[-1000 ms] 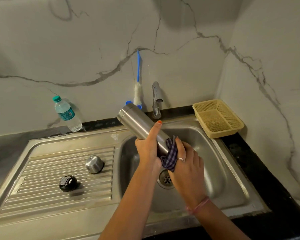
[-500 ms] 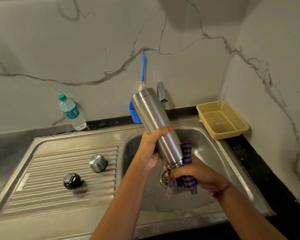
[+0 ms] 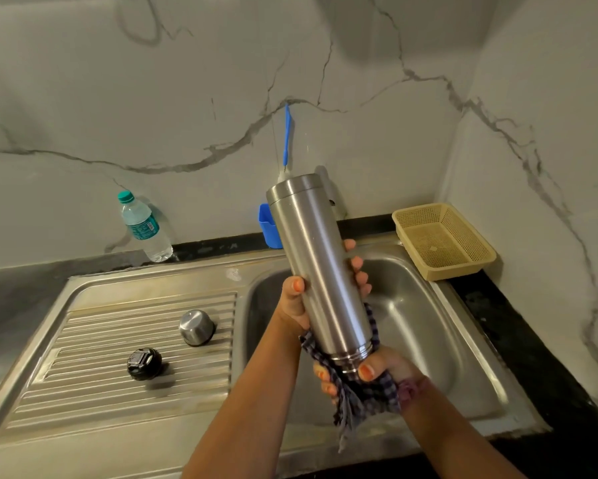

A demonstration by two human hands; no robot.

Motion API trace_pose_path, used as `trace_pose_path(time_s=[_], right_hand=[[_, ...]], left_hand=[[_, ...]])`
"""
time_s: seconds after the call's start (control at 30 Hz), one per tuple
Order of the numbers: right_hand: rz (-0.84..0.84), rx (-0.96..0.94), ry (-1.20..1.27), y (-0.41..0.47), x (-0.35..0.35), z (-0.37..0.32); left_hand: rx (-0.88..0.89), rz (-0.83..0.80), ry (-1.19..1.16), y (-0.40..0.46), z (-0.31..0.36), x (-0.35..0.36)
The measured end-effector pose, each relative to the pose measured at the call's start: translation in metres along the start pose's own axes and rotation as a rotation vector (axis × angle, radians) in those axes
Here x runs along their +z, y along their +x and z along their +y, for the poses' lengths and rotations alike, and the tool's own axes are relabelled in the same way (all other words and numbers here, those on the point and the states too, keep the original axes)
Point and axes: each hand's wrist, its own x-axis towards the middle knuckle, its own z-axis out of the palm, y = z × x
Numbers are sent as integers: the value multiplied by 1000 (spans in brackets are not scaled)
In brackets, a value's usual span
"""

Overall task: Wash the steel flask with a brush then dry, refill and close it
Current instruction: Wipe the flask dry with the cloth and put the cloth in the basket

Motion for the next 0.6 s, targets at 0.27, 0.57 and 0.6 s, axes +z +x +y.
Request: trace_pose_path(time_s=[0.27,0.57,0.6], right_hand=[[533,-146,-479,2,0,-8],[851,-176,-773,8,1,-10],[777,-147,-709,4,1,-15]], left_hand=[[32,544,321,-21,9,6],[98,1090,498,-16,-4,18],[113,998,392,-21,1,15]])
